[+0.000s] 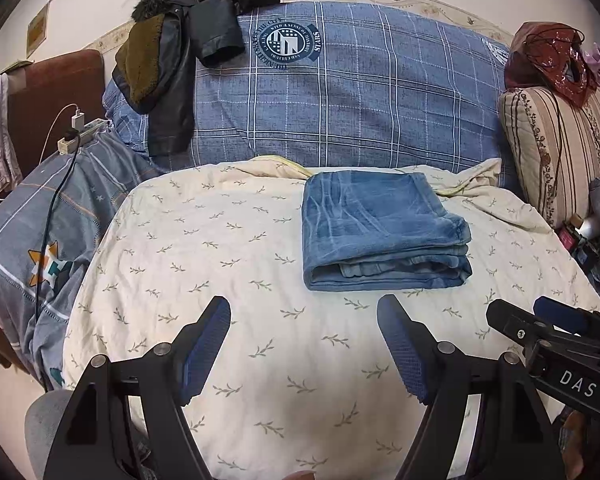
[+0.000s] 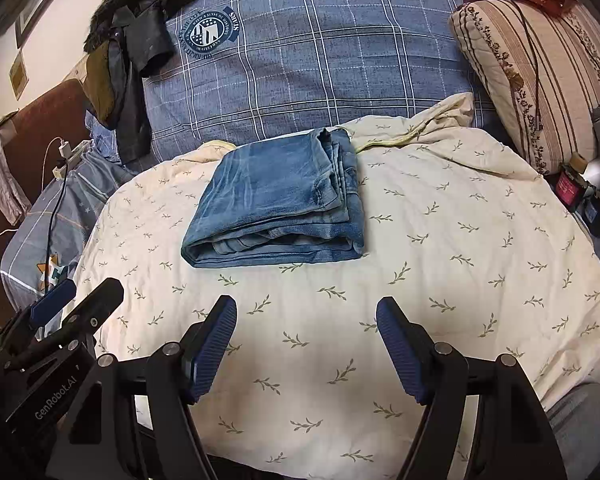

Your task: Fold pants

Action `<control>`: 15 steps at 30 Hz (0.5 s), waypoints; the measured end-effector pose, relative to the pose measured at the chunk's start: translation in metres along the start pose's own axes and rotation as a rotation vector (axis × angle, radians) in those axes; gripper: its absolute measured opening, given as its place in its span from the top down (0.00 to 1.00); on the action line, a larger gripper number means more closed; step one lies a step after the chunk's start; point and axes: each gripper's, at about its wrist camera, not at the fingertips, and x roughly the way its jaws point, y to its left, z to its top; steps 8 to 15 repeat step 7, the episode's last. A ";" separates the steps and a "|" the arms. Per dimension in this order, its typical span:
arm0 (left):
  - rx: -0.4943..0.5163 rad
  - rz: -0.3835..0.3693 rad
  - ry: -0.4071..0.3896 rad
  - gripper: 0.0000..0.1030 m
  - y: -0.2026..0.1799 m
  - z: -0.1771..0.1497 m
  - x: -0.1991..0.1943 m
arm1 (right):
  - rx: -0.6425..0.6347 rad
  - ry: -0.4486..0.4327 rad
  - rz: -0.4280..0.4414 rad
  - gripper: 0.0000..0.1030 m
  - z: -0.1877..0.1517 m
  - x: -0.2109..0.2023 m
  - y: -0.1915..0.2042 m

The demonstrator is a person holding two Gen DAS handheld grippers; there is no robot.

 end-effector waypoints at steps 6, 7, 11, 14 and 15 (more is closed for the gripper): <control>0.018 -0.003 0.002 0.26 -0.007 0.004 0.009 | 0.000 0.006 0.006 0.28 0.001 0.006 -0.002; 0.020 -0.002 -0.001 0.26 -0.009 0.005 0.010 | 0.000 0.006 0.016 0.28 0.002 0.007 -0.003; 0.020 -0.002 -0.001 0.26 -0.009 0.005 0.010 | 0.000 0.006 0.016 0.28 0.002 0.007 -0.003; 0.020 -0.002 -0.001 0.26 -0.009 0.005 0.010 | 0.000 0.006 0.016 0.28 0.002 0.007 -0.003; 0.020 -0.002 -0.001 0.26 -0.009 0.005 0.010 | 0.000 0.006 0.016 0.28 0.002 0.007 -0.003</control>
